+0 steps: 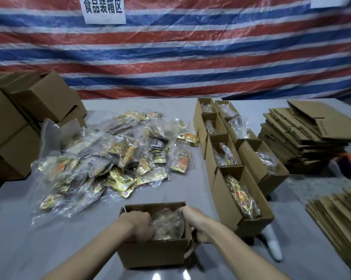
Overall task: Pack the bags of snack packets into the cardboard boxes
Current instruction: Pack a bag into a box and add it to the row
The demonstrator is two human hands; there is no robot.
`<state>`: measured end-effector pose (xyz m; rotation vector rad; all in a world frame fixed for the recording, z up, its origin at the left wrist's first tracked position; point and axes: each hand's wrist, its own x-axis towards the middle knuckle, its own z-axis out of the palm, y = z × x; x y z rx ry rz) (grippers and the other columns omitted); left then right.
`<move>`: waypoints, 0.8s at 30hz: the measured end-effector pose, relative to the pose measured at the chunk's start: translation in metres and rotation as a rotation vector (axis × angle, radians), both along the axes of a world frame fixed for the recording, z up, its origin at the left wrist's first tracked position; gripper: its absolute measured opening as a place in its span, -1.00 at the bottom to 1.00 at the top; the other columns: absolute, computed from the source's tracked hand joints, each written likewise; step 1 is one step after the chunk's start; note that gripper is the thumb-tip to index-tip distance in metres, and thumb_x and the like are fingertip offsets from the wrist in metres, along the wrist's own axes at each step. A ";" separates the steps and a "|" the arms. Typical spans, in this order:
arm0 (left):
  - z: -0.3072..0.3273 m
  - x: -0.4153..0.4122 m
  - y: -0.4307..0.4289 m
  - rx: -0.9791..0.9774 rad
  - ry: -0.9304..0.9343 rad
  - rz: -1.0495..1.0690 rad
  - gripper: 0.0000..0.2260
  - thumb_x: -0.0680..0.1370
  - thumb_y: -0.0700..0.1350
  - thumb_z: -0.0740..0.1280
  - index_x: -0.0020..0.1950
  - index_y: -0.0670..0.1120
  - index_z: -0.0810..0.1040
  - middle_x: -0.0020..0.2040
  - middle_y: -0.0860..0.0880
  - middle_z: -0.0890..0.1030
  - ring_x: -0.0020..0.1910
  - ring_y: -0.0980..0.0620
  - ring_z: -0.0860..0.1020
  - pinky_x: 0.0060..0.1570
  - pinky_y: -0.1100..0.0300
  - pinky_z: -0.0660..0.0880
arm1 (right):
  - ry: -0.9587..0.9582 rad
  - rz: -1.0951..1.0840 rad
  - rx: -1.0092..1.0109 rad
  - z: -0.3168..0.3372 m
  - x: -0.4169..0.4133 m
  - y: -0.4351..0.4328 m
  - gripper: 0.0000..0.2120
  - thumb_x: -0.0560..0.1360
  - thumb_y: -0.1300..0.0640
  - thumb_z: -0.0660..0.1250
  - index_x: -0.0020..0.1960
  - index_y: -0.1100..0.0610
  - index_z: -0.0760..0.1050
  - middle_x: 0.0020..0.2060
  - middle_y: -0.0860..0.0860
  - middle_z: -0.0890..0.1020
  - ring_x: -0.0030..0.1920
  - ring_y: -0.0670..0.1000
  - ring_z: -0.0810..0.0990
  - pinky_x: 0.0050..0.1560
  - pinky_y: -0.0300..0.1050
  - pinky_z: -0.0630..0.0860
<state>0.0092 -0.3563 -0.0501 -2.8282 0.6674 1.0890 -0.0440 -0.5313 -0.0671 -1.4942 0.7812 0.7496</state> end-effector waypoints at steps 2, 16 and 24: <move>-0.007 -0.001 -0.007 0.022 0.148 0.034 -0.54 0.61 0.08 0.06 0.39 -0.13 0.47 0.43 -0.16 0.45 0.36 -0.13 0.45 0.33 0.06 0.35 | -0.001 -0.025 0.001 0.001 0.001 0.002 -0.64 0.49 0.04 0.12 0.19 0.16 0.50 0.11 0.25 0.57 -0.06 0.29 0.59 -0.34 0.19 0.60; -0.017 -0.002 0.009 -0.183 -0.074 0.105 -0.80 0.39 0.13 0.43 -0.21 0.07 0.49 -0.07 0.05 0.59 -0.04 0.00 0.57 -0.14 0.12 0.47 | -0.128 -0.008 -0.129 -0.004 -0.004 0.006 -0.81 0.46 0.26 0.20 0.03 0.17 0.53 -0.04 0.17 0.58 0.11 0.27 0.60 0.08 0.26 0.58; -0.019 -0.001 0.012 -0.166 0.094 0.174 -0.82 0.38 0.05 0.54 -0.24 0.05 0.57 -0.21 0.11 0.61 -0.10 0.06 0.61 -0.15 0.22 0.51 | -0.147 -0.006 -0.173 0.006 -0.009 0.009 -0.82 0.37 0.29 0.18 -0.09 0.12 0.47 -0.15 0.11 0.47 -0.18 0.09 0.43 -0.10 -0.07 0.46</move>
